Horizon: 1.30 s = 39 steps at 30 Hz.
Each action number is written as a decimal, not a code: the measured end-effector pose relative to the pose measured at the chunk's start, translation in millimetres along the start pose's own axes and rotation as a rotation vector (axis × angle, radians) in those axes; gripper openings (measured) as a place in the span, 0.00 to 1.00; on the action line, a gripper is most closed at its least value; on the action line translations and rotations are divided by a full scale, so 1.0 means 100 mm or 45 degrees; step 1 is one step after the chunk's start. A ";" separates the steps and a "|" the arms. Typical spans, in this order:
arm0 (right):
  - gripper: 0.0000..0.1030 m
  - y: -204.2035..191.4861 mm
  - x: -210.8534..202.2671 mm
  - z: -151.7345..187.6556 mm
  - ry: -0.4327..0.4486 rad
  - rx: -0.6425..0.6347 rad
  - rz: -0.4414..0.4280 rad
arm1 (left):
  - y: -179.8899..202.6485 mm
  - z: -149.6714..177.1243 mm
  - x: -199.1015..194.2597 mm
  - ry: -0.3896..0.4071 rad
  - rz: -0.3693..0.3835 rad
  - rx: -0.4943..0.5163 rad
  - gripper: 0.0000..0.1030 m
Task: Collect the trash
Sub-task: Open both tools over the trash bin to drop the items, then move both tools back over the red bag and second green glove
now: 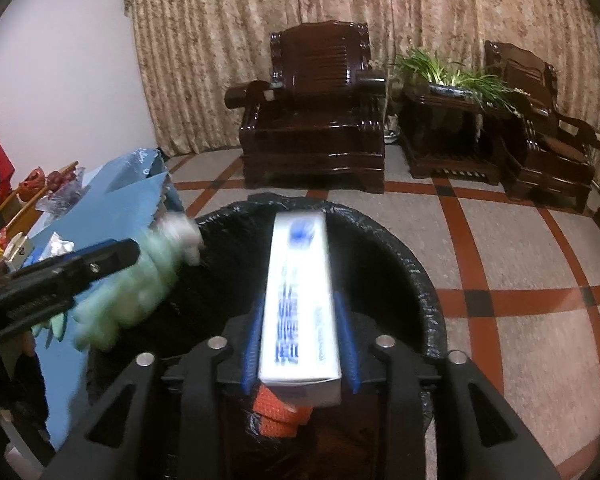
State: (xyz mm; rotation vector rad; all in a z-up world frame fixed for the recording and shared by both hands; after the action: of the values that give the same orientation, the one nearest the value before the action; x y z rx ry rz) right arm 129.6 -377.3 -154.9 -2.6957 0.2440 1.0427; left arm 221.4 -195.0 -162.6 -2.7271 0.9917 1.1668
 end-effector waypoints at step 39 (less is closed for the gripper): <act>0.94 -2.13 0.05 -0.17 0.056 -0.330 -0.354 | -2.29 0.39 -2.08 0.233 -0.682 -0.320 0.91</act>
State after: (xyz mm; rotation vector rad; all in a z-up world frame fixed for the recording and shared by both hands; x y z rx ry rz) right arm 195.3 -178.7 -111.0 -2.8704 -0.2708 0.9895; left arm 215.5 111.6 -105.9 -3.0405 0.0860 1.0075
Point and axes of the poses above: each gripper's, at about its wrist camera, not at the fingertips, and x roughly the way its jaws point, y to its right, z to its underside, the point moved 5 cm from there along x, roughly the way its jaws point, and after that the axes turned 3 degrees about -y, right-handed, at the moved point
